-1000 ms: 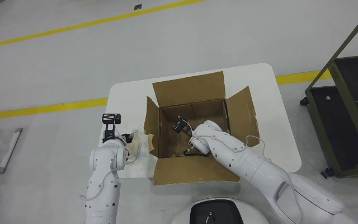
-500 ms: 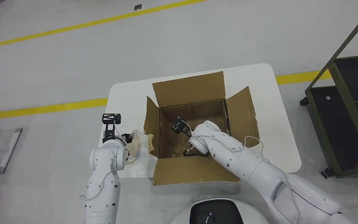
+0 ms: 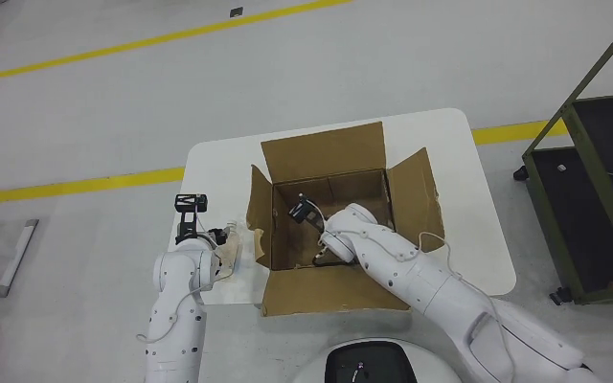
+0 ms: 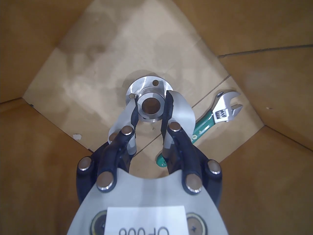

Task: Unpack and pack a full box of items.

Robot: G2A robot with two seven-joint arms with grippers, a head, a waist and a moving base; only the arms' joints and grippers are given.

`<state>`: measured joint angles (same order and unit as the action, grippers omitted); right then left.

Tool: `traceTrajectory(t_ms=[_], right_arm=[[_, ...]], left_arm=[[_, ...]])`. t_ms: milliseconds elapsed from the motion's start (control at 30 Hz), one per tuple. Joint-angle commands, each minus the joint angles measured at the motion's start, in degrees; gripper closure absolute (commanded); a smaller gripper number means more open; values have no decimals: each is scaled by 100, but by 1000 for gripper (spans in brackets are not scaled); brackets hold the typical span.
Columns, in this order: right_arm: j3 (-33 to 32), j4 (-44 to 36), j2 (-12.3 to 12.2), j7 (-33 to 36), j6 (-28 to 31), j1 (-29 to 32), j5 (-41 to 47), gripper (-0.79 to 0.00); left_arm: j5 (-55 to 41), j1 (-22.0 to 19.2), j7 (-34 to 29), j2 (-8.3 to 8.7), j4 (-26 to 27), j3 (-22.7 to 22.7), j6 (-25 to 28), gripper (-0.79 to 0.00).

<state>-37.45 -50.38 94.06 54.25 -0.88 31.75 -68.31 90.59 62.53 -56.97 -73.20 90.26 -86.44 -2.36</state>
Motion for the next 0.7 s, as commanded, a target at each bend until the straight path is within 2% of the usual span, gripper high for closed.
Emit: traceTrajectory(t_ms=[0, 200, 400, 667], right_arm=[[-148, -350, -77, 31, -32, 109, -85, 0], [-947, -2154, -480, 373, -72, 881, -625, 0], [-1804, -4312, -860, 1019, 320, 2003, -1421, 0], [-1868, -4468, -885, 1074, 356, 2105, -1470, 0]], left_arm=[[0, 0, 0, 0, 0, 0, 0, -785], [0, 0, 0, 0, 0, 0, 0, -785], [0, 0, 0, 0, 0, 0, 0, -785], [0, 0, 0, 0, 0, 0, 0, -785]])
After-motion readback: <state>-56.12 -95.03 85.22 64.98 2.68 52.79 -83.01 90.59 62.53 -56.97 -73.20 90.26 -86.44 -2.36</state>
